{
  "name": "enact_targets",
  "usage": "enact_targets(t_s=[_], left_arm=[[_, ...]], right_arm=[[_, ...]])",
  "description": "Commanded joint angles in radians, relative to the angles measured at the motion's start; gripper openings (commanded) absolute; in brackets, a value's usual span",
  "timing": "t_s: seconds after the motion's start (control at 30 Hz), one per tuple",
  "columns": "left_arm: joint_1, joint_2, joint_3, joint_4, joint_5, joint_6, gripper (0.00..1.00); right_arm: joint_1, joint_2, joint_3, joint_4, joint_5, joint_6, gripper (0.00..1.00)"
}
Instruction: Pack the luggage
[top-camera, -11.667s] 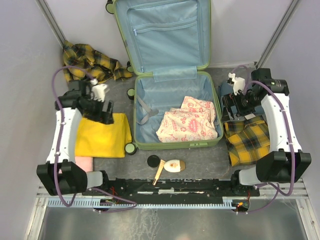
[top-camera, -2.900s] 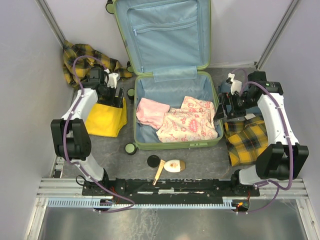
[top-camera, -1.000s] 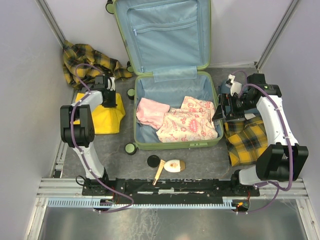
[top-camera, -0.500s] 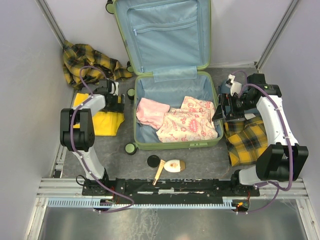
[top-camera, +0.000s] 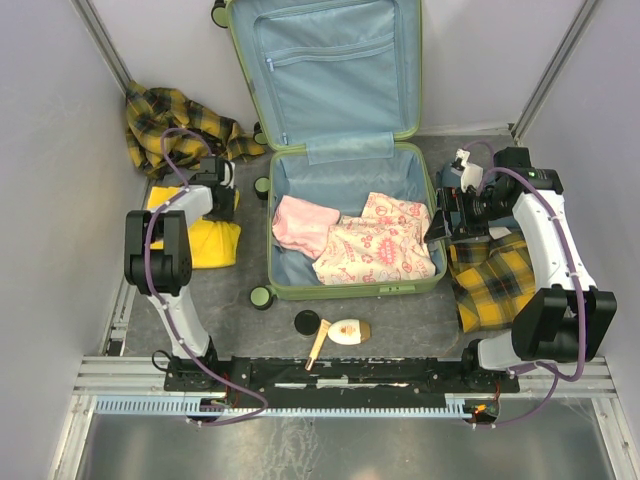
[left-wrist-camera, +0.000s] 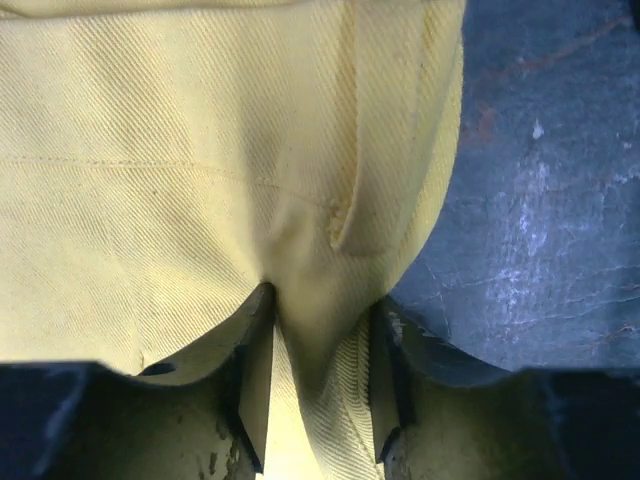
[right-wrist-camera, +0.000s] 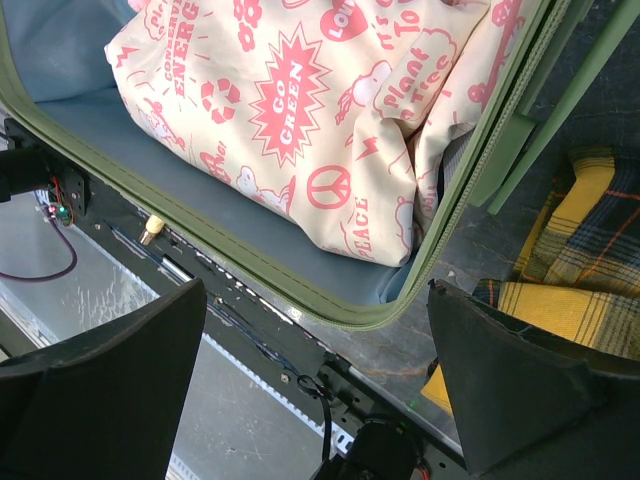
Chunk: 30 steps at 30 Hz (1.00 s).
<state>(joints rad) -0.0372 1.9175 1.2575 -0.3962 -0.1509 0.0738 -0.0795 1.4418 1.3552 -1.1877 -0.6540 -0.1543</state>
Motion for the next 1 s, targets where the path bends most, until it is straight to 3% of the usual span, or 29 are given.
enact_targets(t_s=[0.0,0.17,0.47,0.97], left_arm=[[0.037,0.111,-0.02,-0.057,0.141,-0.019,0.34],[0.045,0.088,-0.015,-0.083,0.14,0.003,0.03],[0.105,-0.109,0.06,-0.221,0.534,-0.014,0.03],[0.092,-0.345,0.175,-0.44,0.803,-0.068,0.03]], right_arm=[[-0.003,0.007,0.038,0.002,-0.009,-0.014,1.0],[-0.003,0.011,0.047,-0.004,-0.012,-0.014,1.0],[-0.004,-0.01,0.038,-0.006,-0.013,-0.014,1.0],[-0.004,-0.02,0.031,-0.002,-0.025,-0.012,1.0]])
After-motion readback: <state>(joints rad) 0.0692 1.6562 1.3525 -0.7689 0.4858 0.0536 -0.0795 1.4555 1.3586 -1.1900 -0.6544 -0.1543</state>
